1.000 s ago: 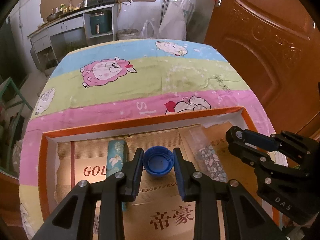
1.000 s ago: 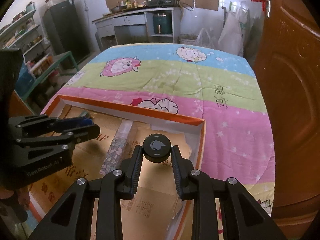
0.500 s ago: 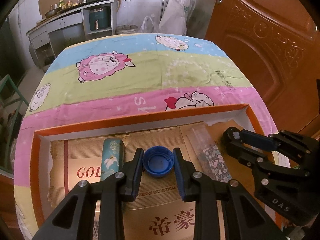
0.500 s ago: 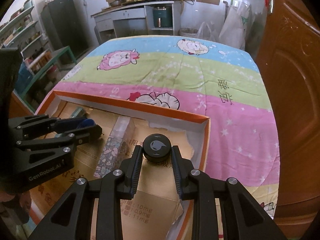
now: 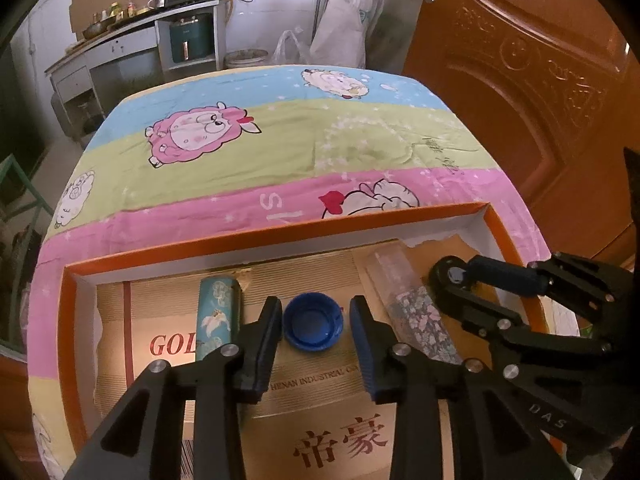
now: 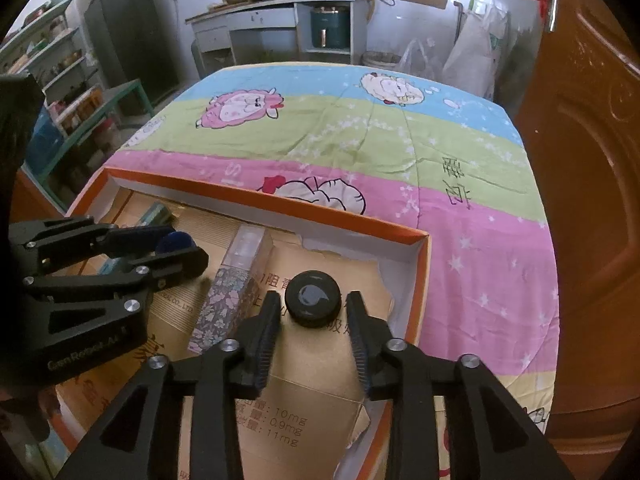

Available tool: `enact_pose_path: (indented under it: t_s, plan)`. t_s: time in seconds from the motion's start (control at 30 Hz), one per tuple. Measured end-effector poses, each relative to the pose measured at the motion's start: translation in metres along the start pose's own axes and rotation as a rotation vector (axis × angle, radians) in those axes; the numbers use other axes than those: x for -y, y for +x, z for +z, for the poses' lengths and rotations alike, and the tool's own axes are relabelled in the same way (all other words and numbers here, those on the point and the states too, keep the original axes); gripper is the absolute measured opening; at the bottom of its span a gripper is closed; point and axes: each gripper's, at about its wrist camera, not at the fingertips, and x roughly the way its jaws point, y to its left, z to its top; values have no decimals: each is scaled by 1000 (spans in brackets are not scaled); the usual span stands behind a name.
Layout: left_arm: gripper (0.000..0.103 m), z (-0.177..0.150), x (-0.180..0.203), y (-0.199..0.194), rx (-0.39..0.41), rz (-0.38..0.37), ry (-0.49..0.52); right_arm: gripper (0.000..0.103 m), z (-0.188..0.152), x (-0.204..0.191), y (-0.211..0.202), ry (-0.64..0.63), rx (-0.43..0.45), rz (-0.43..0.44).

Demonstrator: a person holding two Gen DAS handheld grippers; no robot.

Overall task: Organize rigid objects
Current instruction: 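Open the left tool to drop the blue cap while the right tool releases the black cap, then withdraw both tools from the box, moving the right tool toward the gold tube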

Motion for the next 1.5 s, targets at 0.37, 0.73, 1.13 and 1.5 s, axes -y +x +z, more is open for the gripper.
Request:
enact_pose_path:
  t_s: [0.37,0.73,1.13,1.5]
  plan:
    - [35,-3,4,-31,69,6,12,46,-7,-4,-14,1,29,-12]
    - [35,-16,1,-62,108,5,-14,46,-18,-14,-40,10,45,-14]
    - [35,-37,5,-97,144,-3,-28,46,-37,-33,-76,34,79,-4]
    - [35,-69,7,-137,193,8,-31,46,-74,-58,-113,65,117,-15]
